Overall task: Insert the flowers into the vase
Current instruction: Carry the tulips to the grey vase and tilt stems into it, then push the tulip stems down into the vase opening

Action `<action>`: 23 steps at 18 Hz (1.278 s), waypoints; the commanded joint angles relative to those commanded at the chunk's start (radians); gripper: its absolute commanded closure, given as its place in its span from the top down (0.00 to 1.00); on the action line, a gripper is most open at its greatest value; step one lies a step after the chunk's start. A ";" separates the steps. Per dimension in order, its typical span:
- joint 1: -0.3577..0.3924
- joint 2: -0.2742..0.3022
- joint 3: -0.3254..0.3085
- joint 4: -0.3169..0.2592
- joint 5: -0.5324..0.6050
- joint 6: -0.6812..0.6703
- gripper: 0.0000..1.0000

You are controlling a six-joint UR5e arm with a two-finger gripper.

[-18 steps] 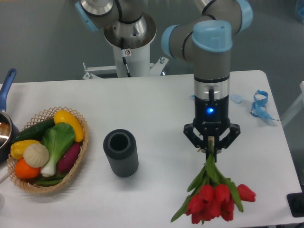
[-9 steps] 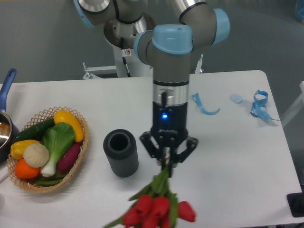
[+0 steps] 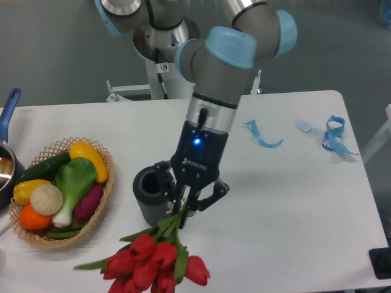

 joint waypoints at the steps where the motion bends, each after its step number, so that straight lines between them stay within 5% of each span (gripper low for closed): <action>1: 0.011 -0.006 0.000 0.000 -0.051 -0.008 0.00; 5: 0.078 -0.011 -0.011 -0.002 -0.292 -0.015 0.00; 14: 0.094 -0.003 -0.090 0.002 -0.583 0.021 0.01; 23: 0.091 -0.028 -0.219 0.000 -0.803 0.349 0.00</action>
